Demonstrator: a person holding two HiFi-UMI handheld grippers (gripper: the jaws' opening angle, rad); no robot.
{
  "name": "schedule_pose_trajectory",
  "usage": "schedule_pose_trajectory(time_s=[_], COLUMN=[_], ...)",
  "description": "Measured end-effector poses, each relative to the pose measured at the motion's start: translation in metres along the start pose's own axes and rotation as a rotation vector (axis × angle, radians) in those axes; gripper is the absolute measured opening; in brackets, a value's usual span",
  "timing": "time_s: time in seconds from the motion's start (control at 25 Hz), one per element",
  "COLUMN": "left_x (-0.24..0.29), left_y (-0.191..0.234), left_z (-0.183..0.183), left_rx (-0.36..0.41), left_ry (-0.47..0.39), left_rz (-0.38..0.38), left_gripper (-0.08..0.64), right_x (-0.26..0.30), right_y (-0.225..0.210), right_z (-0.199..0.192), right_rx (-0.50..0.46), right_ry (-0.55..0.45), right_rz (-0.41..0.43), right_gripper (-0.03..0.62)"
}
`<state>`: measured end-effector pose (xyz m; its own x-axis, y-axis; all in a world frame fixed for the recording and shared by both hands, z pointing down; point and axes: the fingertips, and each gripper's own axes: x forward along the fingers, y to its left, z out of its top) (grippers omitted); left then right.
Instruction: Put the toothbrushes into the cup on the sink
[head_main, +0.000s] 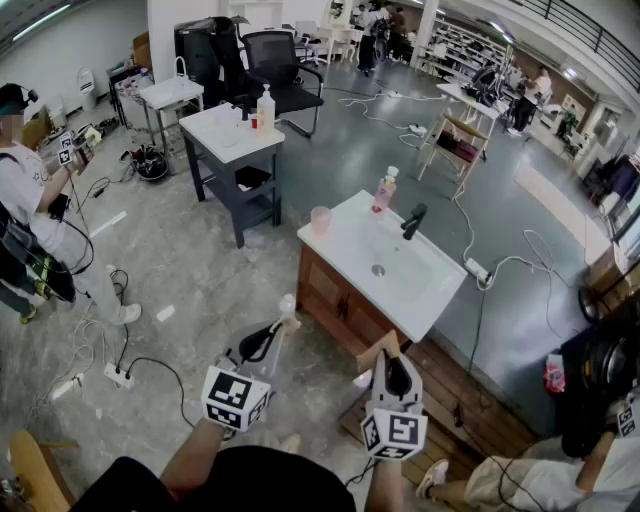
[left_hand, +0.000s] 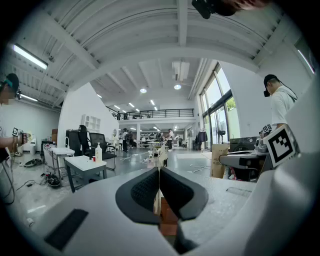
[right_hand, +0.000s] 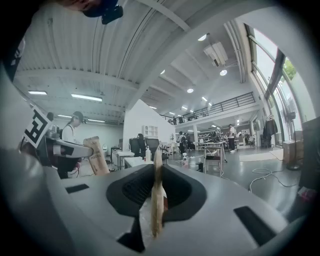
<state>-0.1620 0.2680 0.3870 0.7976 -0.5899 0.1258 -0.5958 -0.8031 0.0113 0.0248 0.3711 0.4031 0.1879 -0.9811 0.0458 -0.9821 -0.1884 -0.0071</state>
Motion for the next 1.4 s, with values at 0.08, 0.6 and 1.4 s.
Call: schedule_pose_trajectory(time_s=[0.08, 0.6, 1.4], left_x=[0.005, 0.049, 0.262], left_y=[0.001, 0.015, 0.120], left_z=[0.001, 0.000, -0.006], left_rx=[0.001, 0.004, -0.039], left_ry=[0.000, 0.009, 0.090], left_rz=[0.001, 0.012, -0.022], left_gripper=[0.005, 0.005, 0.005], right_x=[0.002, 0.043, 0.252], right_y=[-0.003, -0.024, -0.079], right_z=[-0.001, -0.010, -0.037], right_rx=[0.005, 0.009, 0.040], right_ry=[-0.002, 0.004, 0.103], right_rz=[0.002, 0.010, -0.003], right_gripper=[0.052, 0.052, 0.051])
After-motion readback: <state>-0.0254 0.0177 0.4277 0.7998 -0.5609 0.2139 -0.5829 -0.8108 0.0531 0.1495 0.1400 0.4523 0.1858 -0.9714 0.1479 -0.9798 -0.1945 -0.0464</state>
